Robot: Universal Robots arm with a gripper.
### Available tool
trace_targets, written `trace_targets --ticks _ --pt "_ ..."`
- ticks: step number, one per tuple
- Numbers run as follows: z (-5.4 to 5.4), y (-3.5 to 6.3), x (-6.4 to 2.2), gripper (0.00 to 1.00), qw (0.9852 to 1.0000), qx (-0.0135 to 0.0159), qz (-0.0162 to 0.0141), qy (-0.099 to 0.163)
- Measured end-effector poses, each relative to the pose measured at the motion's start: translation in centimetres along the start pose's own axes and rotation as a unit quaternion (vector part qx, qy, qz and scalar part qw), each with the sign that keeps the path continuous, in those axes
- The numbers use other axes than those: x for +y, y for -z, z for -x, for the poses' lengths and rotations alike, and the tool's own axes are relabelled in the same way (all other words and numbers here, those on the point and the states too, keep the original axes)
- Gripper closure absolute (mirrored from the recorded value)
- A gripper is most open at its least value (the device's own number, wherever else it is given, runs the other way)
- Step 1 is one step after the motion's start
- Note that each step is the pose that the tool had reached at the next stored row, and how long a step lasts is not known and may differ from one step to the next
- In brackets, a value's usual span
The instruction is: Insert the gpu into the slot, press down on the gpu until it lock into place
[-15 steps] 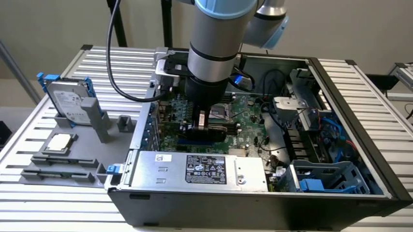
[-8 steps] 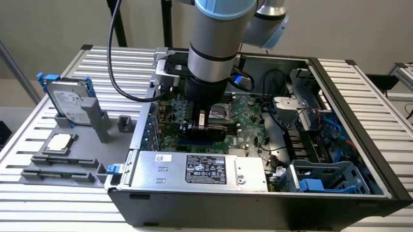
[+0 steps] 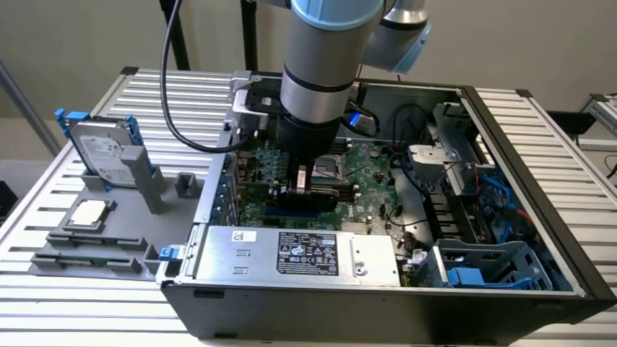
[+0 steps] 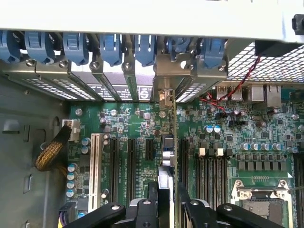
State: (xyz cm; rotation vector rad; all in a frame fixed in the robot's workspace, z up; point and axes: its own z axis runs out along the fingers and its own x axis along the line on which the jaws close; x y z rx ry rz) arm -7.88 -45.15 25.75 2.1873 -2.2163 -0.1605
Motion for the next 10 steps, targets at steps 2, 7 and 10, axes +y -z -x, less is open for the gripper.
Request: trace_targets --ticks 2,7,10 --pt "-0.05 -0.05 -0.01 0.74 1.0 0.0001 0.0005 0.0" --pt "-0.19 -0.15 -0.02 0.74 1.0 0.0001 0.0024 0.0" --pt "-0.26 -0.2 -0.03 0.74 1.0 0.0001 0.0038 0.0"
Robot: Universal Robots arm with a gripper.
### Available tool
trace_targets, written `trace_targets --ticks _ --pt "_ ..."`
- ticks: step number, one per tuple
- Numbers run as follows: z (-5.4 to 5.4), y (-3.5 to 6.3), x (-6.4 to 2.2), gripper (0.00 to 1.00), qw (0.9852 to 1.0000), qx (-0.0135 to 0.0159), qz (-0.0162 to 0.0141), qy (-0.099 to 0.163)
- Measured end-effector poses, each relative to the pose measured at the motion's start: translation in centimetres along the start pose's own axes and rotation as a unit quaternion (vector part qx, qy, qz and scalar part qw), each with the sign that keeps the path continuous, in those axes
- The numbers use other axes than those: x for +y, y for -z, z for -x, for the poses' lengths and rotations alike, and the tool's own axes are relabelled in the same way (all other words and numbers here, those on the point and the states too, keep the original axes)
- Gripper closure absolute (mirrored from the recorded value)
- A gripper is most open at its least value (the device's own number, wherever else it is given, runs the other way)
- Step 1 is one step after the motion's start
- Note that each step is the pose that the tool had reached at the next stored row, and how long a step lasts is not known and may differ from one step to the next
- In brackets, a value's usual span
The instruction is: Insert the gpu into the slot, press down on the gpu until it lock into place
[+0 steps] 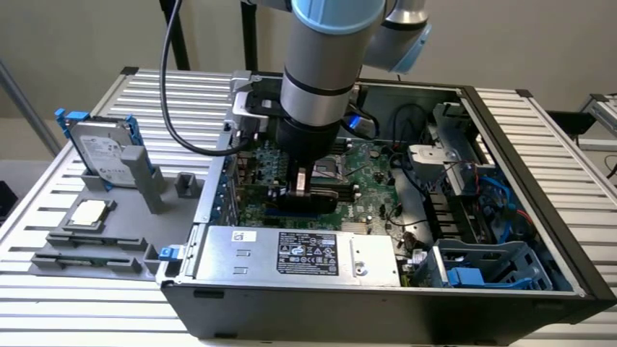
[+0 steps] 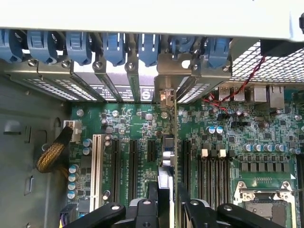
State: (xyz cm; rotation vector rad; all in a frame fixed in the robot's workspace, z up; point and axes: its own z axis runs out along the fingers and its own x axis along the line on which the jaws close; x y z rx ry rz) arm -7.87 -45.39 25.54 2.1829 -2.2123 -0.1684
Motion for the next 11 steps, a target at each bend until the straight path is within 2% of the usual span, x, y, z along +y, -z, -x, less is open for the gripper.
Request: trace_targets --ticks 11 --pt "-0.02 -0.18 -0.24 0.74 1.0 -0.0005 0.0002 0.0"
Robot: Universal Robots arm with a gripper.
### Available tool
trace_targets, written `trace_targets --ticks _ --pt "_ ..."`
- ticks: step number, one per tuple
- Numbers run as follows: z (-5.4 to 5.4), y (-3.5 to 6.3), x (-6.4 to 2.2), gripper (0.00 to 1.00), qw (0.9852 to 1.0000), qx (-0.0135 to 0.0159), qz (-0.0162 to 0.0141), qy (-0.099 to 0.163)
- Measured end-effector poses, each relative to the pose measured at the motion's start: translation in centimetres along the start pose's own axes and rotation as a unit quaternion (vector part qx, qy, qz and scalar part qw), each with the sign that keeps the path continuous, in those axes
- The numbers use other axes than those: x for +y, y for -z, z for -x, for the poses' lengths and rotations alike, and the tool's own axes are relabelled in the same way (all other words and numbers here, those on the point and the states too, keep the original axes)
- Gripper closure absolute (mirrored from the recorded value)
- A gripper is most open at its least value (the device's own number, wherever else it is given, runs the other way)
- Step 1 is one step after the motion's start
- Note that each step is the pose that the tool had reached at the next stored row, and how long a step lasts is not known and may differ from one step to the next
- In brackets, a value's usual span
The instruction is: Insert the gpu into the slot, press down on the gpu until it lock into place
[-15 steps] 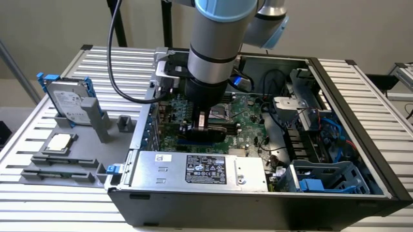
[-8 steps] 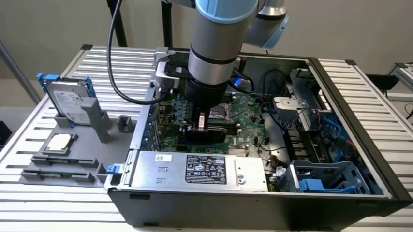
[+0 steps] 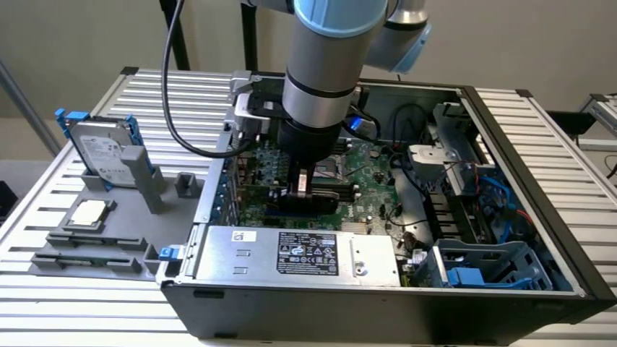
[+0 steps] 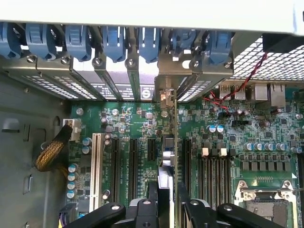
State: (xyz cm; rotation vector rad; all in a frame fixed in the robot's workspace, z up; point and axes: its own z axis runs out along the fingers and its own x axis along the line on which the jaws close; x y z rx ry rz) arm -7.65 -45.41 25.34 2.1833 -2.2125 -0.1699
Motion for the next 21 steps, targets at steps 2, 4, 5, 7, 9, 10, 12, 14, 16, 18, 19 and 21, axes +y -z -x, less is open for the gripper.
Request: trace_targets --ticks 2,4,5,7,9,10,12,14,16,18,19,21 --pt "0.0 -0.04 0.0 0.74 1.0 0.0 0.0002 0.0" --pt "0.0 -0.08 0.0 0.74 1.0 0.0 0.0005 0.0" --pt "0.0 -0.1 -0.01 0.74 1.0 0.0 0.0008 0.0" --pt "-0.01 -0.16 -0.01 0.74 1.0 -0.0001 0.0011 0.0" --pt "-0.01 -0.24 -0.02 0.74 1.0 -0.0001 0.0016 0.0" --pt "-0.02 -0.29 -0.03 0.74 1.0 0.0 0.0018 0.0" --pt "-0.02 -0.43 -0.04 0.74 1.0 0.0001 0.0021 0.0" --pt "-0.04 -0.59 -0.05 0.74 1.0 0.0001 0.0022 0.0" --pt "-0.04 -0.77 -0.07 0.74 1.0 0.0001 0.0023 0.0" --pt "-0.06 -0.95 -0.09 0.74 1.0 0.0004 0.0025 0.0" --pt "-0.07 -0.98 -0.1 0.74 1.0 0.0004 0.0025 0.0" --pt "-0.07 -1.01 -0.1 0.74 1.0 0.0002 0.0024 0.0"
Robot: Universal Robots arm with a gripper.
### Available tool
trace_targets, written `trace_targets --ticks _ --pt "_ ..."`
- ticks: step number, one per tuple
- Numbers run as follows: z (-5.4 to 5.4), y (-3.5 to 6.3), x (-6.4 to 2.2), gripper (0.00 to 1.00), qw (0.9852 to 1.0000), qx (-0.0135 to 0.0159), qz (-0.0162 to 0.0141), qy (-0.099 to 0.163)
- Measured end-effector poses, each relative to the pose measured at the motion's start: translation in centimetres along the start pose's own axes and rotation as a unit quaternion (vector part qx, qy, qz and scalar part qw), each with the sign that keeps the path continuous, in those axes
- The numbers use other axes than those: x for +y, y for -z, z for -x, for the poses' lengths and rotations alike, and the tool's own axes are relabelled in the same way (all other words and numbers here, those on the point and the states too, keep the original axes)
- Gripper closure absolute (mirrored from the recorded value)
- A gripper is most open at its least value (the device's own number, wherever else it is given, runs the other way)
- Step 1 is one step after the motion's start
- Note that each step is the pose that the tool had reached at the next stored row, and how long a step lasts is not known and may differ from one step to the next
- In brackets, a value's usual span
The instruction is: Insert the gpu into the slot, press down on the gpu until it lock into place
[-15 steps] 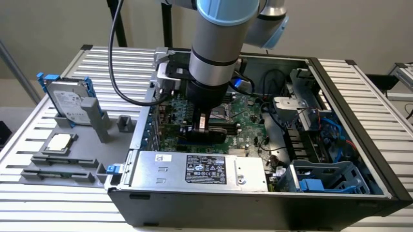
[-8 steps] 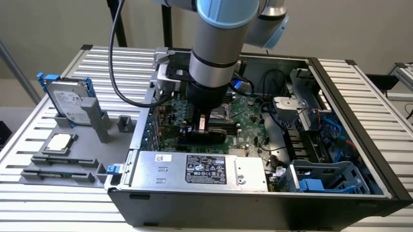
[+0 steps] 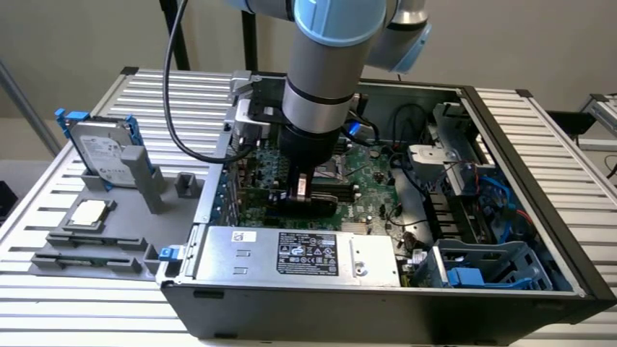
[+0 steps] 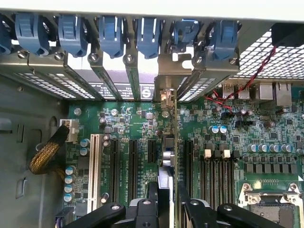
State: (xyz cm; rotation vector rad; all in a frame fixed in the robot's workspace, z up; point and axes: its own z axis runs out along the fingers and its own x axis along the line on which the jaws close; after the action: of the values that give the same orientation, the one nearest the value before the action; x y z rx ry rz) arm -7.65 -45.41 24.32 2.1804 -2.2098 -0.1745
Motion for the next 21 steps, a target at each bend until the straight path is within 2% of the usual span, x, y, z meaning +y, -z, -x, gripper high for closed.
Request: trace_targets --ticks 2,3,4,5,6,7,15,17,19,20,21 --pt "0.0 -0.01 0.0 0.74 1.0 -0.0002 0.0 0.0" --pt "0.0 -0.1 -0.02 0.74 1.0 -0.0015 -0.0007 0.0" --pt "0.0 -0.03 0.0 0.73 1.0 -0.0012 -0.0005 0.0" --pt "0.0 0.18 0.02 0.67 1.0 -0.0009 -0.0002 0.0" --pt "0.0 0.55 0.06 0.67 1.0 -0.0006 -0.0001 0.0" --pt "0.1 0.93 0.1 0.6 1.0 -0.0009 -0.0002 0.0" --pt "0.3 4.55 0.57 0.6 1.0 -0.0005 0.0 0.0" --pt "0.3 5.28 0.88 0.62 1.0 -0.0006 -0.0001 0.0" --pt "0.3 5.63 1.25 0.75 1.0 -0.0005 0.0008 0.001" --pt "0.3 5.7 1.4 0.81 1.0 -0.0005 0.0021 0.001" --pt "0.3 5.68 1.51 0.81 1.0 -0.0006 0.0048 0.001"
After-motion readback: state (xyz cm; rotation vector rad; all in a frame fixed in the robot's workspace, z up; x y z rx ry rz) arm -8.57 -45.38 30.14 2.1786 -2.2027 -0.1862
